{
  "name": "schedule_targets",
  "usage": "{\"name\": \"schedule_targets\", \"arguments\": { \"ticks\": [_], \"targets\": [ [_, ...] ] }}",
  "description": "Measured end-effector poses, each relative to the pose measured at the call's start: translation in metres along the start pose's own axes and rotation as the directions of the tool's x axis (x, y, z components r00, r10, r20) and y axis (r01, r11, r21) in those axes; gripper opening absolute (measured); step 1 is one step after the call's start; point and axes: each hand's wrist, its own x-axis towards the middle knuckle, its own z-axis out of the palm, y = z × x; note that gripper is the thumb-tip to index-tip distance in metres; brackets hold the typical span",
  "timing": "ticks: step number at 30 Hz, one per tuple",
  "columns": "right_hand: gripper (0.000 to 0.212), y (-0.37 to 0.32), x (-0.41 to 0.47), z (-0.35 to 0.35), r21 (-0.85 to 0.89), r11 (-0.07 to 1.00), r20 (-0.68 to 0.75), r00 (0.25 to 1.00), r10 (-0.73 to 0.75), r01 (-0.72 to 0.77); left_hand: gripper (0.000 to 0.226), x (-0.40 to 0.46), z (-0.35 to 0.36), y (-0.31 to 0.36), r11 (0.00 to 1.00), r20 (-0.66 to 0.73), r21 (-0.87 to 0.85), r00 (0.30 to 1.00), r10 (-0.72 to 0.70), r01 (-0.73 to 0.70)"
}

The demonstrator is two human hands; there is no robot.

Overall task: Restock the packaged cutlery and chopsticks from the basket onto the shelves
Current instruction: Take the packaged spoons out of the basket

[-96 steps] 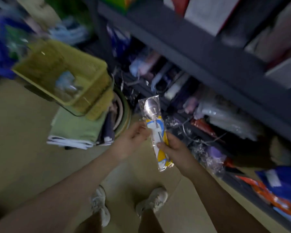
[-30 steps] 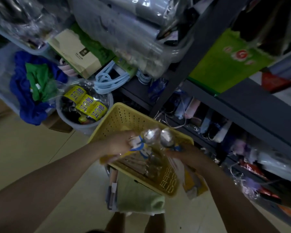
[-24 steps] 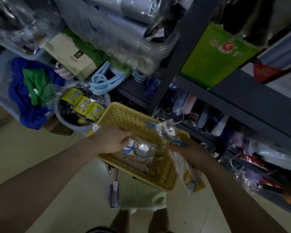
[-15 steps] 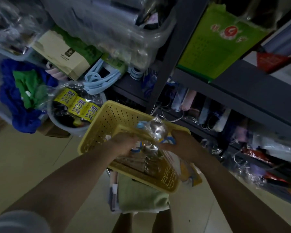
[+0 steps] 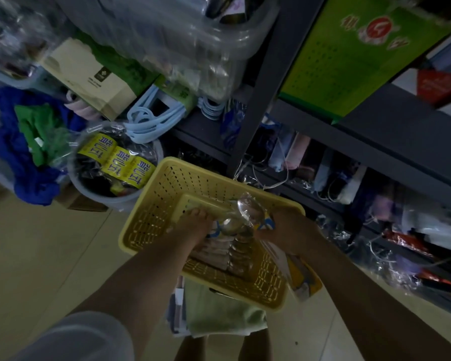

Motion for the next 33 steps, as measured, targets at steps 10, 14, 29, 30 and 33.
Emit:
{"name": "schedule_targets", "arguments": {
  "ticks": [10, 14, 29, 30, 33],
  "targets": [
    [0.04, 0.004, 0.003, 0.002, -0.002, 0.999, 0.002, 0.999, 0.054, -0.054, 0.074, -0.003, -0.002, 0.013, 1.0, 0.063, -0.001, 0.998, -0.013, 0.014],
    [0.038, 0.004, 0.001, 0.005, -0.015, 0.998, -0.041, 0.998, 0.057, -0.058, 0.061, -0.004, -0.003, 0.018, 0.998, 0.079, -0.036, 0.996, -0.045, 0.048],
    [0.028, -0.003, -0.102, -0.035, 0.509, 0.832, -0.403, 0.915, 0.003, 0.221, 0.039, -0.15, -0.133, 0.008, 0.975, -0.317, -0.174, 0.945, 0.075, -0.136],
    [0.027, -0.004, -0.119, -0.045, 0.524, 0.815, -0.456, 0.89, 0.023, 0.247, 0.039, -0.171, -0.151, 0.013, 0.962, -0.396, -0.21, 0.915, 0.077, -0.172],
    [0.005, -0.007, -0.169, -0.082, 0.597, 0.713, -0.603, 0.792, 0.097, 0.367, 0.043, -0.212, -0.198, 0.032, 0.893, -0.574, -0.32, 0.815, 0.084, -0.317]
  ]
}}
